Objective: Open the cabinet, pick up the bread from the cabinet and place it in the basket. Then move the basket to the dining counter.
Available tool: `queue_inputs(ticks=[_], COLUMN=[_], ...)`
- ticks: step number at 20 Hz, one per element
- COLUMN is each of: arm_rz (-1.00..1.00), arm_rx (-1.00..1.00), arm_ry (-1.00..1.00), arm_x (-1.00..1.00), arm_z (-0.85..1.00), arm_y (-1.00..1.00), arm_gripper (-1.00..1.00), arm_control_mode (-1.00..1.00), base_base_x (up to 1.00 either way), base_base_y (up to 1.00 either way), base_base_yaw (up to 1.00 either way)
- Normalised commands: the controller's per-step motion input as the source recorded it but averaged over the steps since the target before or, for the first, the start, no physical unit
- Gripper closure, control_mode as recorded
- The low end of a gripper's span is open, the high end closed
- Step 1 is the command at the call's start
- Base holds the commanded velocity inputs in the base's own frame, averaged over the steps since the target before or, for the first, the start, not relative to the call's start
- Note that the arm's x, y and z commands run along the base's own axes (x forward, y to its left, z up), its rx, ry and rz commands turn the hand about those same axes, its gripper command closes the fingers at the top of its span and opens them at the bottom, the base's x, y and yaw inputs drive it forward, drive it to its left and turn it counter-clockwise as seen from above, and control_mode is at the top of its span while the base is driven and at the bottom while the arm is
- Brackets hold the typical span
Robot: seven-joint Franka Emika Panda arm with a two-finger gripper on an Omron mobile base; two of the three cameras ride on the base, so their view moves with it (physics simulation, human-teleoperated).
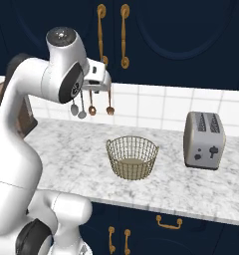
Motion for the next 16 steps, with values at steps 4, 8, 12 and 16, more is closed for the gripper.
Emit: queue_inputs(ticks=[4,8,12,16], arm_rz=[-0.09,-0.11,-0.01,0.0], arm_rx=[0.0,0.01,0.07,0.04], arm_ry=[-0.3,-0.19,0.0,-0.08], arm_x=[0.02,0.18,0.28,0.38], arm_z=[0.64,0.48,0.56,0.2], arm_y=[-0.28,-0.33,-0.43,-0.38], arm_gripper=[-1.0,-1.0,-1.0,-1.0], arm_control_mode=[-1.0,-1.0,-1.0,-1.0], base_base_x=[0.0,0.0,0.0,0.0], base_base_y=[0.0,0.0,0.0,0.0], base_base_yaw=[0.0,0.0,0.0,0.0])
